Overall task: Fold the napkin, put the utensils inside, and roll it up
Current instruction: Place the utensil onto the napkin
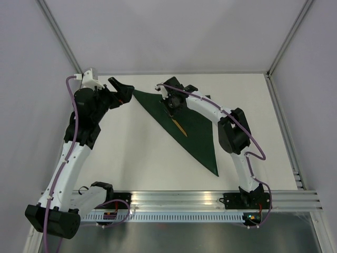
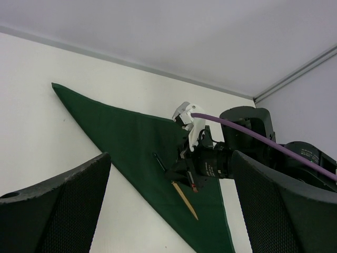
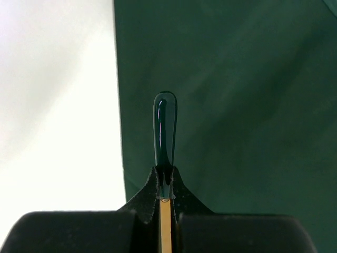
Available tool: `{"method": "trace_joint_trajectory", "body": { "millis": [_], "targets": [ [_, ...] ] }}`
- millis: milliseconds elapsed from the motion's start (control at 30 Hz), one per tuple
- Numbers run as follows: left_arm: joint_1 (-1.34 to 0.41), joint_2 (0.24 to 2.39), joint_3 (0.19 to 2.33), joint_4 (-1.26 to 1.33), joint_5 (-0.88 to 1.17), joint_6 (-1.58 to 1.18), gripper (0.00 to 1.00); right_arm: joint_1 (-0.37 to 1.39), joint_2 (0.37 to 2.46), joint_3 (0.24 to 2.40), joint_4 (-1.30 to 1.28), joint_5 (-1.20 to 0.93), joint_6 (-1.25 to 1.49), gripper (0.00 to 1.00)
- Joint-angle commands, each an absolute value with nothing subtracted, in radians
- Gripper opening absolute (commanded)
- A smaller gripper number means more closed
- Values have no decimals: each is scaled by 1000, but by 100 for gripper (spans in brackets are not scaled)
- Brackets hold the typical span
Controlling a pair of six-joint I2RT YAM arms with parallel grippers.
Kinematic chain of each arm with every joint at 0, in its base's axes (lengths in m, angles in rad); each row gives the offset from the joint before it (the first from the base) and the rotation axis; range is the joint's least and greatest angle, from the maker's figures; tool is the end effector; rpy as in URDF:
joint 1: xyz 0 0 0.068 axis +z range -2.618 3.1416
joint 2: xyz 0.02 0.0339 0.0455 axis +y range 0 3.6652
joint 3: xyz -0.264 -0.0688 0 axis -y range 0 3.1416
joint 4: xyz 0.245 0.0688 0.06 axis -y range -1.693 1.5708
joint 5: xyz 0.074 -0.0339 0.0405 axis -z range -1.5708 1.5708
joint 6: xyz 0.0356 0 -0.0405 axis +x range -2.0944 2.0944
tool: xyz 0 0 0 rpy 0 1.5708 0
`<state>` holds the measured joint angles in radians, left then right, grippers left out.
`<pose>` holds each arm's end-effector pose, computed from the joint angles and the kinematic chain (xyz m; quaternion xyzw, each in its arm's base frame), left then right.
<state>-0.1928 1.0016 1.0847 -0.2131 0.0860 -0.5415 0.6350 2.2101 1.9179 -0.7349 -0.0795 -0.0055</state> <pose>0.2207 -0.0462 0.4018 -0.1023 0.7444 -0.2667 0.6036 0.3896 0.2906 0.2185 -0.3131 0.9102 0.1195 0.2433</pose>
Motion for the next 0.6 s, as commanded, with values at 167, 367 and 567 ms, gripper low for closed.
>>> {"method": "trace_joint_trajectory", "body": {
  "millis": [167,367,567],
  "targets": [
    [-190,1011,1091,-224,66,-545,99,667,2322,2091,-810,-6,100,0],
    [-190,1009,1083,-224,61,-543,99,687,2356,2085,-805,-6,100,0],
    [-190,1019,1077,-224,58,-538,99,699,2378,2108,-808,21,106,1]
  ]
}}
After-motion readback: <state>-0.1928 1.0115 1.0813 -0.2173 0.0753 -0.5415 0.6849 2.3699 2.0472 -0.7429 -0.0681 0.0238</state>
